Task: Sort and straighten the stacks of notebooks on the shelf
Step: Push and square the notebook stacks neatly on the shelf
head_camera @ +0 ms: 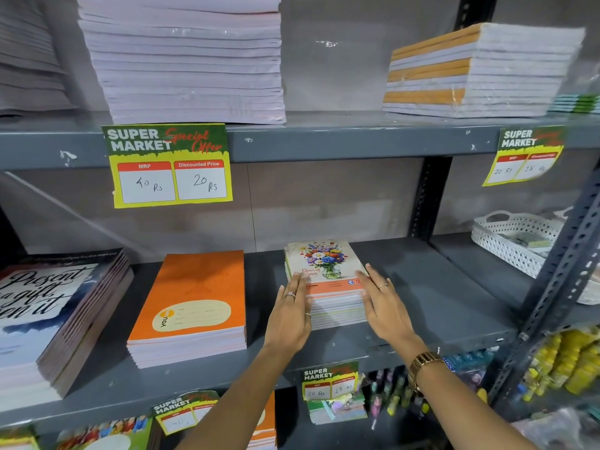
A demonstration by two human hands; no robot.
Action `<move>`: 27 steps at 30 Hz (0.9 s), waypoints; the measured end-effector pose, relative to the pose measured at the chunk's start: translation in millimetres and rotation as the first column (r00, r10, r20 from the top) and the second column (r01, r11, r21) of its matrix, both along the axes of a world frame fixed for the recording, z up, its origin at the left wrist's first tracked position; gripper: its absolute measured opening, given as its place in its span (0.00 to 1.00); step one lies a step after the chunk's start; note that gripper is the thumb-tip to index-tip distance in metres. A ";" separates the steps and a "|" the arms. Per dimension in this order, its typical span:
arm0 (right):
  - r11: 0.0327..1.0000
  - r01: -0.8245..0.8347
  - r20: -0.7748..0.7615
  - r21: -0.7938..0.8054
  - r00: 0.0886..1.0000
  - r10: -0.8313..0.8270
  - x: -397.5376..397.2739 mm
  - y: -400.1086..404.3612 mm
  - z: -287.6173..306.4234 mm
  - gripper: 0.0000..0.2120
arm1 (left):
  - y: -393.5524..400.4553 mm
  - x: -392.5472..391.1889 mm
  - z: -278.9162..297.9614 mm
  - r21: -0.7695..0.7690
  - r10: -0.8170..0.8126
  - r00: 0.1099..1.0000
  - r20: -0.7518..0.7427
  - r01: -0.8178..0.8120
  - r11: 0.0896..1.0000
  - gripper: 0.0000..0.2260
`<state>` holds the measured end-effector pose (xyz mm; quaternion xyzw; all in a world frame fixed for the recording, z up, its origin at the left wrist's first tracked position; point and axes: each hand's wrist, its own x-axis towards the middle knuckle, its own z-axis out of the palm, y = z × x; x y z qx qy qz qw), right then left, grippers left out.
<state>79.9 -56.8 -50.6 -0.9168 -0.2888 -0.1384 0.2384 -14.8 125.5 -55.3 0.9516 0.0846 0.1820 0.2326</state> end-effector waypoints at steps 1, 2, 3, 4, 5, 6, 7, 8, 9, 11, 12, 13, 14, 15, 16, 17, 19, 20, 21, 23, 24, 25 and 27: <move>1.000 0.000 -0.001 0.004 1.000 0.000 -0.1 -0.1 -0.2 0.20 | -0.4 0.5 0.2 -0.012 0.004 1.000 -0.015 -0.004 1.000 0.23; 1.000 -0.001 -0.004 0.007 1.000 0.001 0.0 -0.2 -0.5 0.20 | -0.6 0.5 0.5 -0.020 0.008 0.999 -0.035 -0.008 1.000 0.23; 1.000 -0.001 -0.013 0.011 1.000 0.001 0.0 -0.1 -0.9 0.20 | -0.6 0.7 0.7 -0.026 0.011 0.998 -0.054 -0.013 1.000 0.23; 1.000 0.002 -0.029 0.014 1.000 -0.002 0.0 -0.5 -1.0 0.21 | -0.5 1.0 0.9 -0.030 0.013 0.998 -0.069 -0.016 0.999 0.24; 1.000 0.006 -0.051 0.012 0.999 -0.005 -0.2 -0.3 -0.8 0.21 | -0.4 1.4 1.2 -0.034 0.016 0.997 -0.079 -0.019 0.999 0.24; 1.000 0.006 -0.070 0.011 0.998 -0.005 -0.6 -0.5 -0.8 0.21 | -0.4 1.8 1.7 -0.039 0.019 0.996 -0.088 -0.023 0.999 0.25; 1.000 0.002 -0.080 0.016 0.997 -0.001 -0.9 -0.7 -0.4 0.21 | -0.6 2.2 2.4 -0.044 0.020 0.995 -0.096 -0.025 0.999 0.26; 1.000 -0.002 -0.084 0.031 0.996 0.004 -1.5 -0.5 0.0 0.21 | -0.7 2.4 3.3 -0.048 0.020 0.994 -0.104 -0.025 0.999 0.27; 0.999 -0.003 -0.084 0.052 0.996 0.007 -2.4 0.0 0.7 0.21 | -0.7 2.6 4.2 -0.058 0.019 0.994 -0.111 -0.026 0.998 0.28; 0.995 0.001 -0.086 0.099 0.996 0.007 -4.4 1.2 1.9 0.21 | -0.2 2.3 5.9 -0.092 0.012 0.993 -0.115 -0.023 0.996 0.29; 0.993 0.003 -0.087 0.120 0.996 0.008 -5.1 1.8 2.1 0.21 | 0.4 1.9 6.4 -0.108 0.007 0.994 -0.113 -0.020 0.994 0.29; 0.991 0.004 -0.088 0.135 0.996 0.008 -5.9 2.3 2.1 0.20 | 0.7 1.5 6.7 -0.120 0.004 0.994 -0.112 -0.017 0.993 0.30; 0.989 0.007 -0.090 0.148 0.996 0.007 -6.7 2.6 1.9 0.20 | 1.1 0.7 6.6 -0.129 0.003 0.994 -0.111 -0.017 0.992 0.31; 0.987 0.009 -0.089 0.158 0.996 0.005 -7.4 2.9 1.5 0.20 | 1.6 0.1 6.4 -0.137 0.003 0.994 -0.108 -0.018 0.990 0.32; 0.986 0.013 -0.090 0.164 0.996 0.002 -8.1 3.3 0.9 0.20 | 1.8 -0.7 6.0 -0.144 0.004 0.995 -0.104 -0.019 0.989 0.32; 0.986 0.018 -0.091 0.166 0.996 -0.003 -8.7 4.0 0.3 0.20 | 1.9 -1.1 5.5 -0.151 0.005 0.995 -0.099 -0.020 0.988 0.32; 0.985 0.032 -0.092 0.168 0.996 -0.016 -9.6 5.5 -0.7 0.19 | 1.5 -1.6 5.2 -0.156 0.010 0.996 -0.091 -0.024 0.987 0.32; 0.985 0.037 -0.089 0.171 0.996 -0.022 -9.7 6.3 -1.1 0.19 | 0.8 -1.6 5.4 -0.155 0.012 0.996 -0.087 -0.026 0.988 0.32; 0.984 0.039 -0.084 0.172 0.996 -0.025 -9.8 6.9 -1.7 0.19 | 0.1 -1.5 5.3 -0.158 0.013 0.996 -0.083 -0.026 0.987 0.33; 0.985 0.039 -0.075 0.169 0.997 -0.027 -9.4 7.3 -2.4 0.19 | -1.4 -1.8 5.5 -0.174 0.013 0.997 -0.074 -0.025 0.984 0.33; 0.986 0.040 -0.072 0.164 0.997 -0.028 -9.1 7.4 -2.4 0.19 | -1.9 -2.1 5.5 -0.178 0.014 0.997 -0.072 -0.027 0.984 0.33; 0.987 0.043 -0.070 0.157 0.997 -0.032 -8.8 7.2 -2.5 0.19 | -2.5 -2.2 5.1 -0.174 0.017 0.997 -0.070 -0.029 0.984 0.33; 0.989 0.049 -0.060 0.140 0.997 -0.040 -7.9 6.5 -2.1 0.19 | -3.9 -2.5 4.1 -0.160 0.025 0.998 -0.061 -0.035 0.986 0.32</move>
